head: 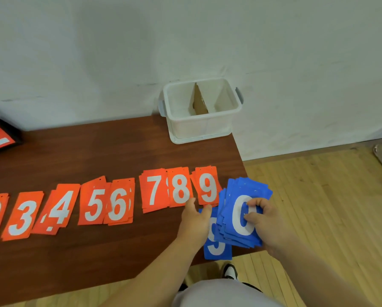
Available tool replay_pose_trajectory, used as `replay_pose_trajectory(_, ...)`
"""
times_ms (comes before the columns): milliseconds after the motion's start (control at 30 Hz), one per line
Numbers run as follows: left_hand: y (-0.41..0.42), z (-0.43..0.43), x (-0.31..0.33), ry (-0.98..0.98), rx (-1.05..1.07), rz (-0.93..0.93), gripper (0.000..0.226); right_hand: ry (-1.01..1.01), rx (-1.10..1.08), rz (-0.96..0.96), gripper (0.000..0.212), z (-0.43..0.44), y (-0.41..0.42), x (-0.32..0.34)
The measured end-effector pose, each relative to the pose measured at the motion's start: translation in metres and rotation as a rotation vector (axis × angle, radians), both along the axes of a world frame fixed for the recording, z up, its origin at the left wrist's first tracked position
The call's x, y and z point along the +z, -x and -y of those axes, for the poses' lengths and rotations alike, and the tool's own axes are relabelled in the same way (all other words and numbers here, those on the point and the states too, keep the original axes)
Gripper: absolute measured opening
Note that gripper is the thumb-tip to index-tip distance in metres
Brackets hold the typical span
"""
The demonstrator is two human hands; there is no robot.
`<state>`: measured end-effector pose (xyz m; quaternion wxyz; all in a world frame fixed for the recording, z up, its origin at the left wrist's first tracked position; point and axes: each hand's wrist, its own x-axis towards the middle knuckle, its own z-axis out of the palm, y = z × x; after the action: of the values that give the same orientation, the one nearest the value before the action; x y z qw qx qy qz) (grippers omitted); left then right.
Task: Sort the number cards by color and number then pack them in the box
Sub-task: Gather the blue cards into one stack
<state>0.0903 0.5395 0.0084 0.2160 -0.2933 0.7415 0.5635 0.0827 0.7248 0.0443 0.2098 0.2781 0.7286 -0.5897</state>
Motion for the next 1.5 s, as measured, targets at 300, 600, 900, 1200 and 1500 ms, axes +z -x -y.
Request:
replay_pose_trajectory(300, -0.018, -0.064, -0.052, 0.648, -0.362, 0.188, 0.115, -0.061, 0.008, 0.043, 0.029, -0.077, -0.006, -0.021)
replay_pose_trajectory(600, -0.025, -0.093, -0.069, 0.646, -0.241, 0.154, 0.116, -0.064, 0.071, 0.072, 0.027, -0.118, -0.002, -0.028)
replay_pose_trajectory(900, -0.032, -0.095, -0.067, 0.481, -0.169, 0.025, 0.102, -0.046, 0.073, 0.075, 0.027, -0.128, 0.003, -0.035)
replay_pose_trajectory(1200, -0.035, -0.078, -0.047, 0.224, -0.045, -0.062, 0.036, -0.027, 0.089, 0.068, 0.027, -0.118, 0.010, -0.031)
replay_pose_trajectory(1500, -0.018, -0.028, 0.018, 0.050, 0.126, -0.251, 0.037, 0.369, 0.009, 0.076, 0.027, -0.058, 0.027, 0.006)
